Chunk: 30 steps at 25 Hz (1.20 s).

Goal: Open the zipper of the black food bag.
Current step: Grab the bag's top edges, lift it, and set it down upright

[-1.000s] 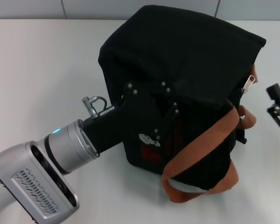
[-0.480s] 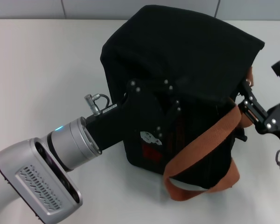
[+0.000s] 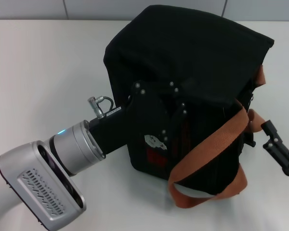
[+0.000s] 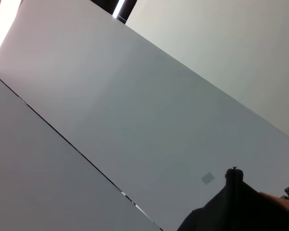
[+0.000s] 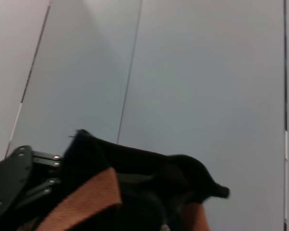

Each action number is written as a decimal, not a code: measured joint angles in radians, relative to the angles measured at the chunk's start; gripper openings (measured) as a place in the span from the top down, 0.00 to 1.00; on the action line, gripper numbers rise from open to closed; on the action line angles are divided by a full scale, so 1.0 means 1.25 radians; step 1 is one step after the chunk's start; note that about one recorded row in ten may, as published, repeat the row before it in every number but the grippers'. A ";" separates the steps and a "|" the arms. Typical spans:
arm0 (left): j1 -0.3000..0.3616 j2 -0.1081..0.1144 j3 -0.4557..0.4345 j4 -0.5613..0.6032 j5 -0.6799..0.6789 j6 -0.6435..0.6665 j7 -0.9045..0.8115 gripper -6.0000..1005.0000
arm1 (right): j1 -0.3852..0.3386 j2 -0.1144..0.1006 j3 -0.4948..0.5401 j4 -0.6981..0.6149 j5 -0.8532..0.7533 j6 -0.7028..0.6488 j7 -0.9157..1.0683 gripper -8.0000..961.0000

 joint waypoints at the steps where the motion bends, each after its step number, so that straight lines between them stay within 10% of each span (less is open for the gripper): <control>1: 0.000 0.000 0.000 -0.001 0.000 0.000 0.000 0.91 | 0.000 0.000 -0.002 0.006 -0.001 -0.001 -0.014 0.13; 30: -0.003 0.000 -0.001 -0.009 0.001 -0.005 0.002 0.91 | 0.045 0.001 0.016 0.141 0.068 0.112 -0.275 0.13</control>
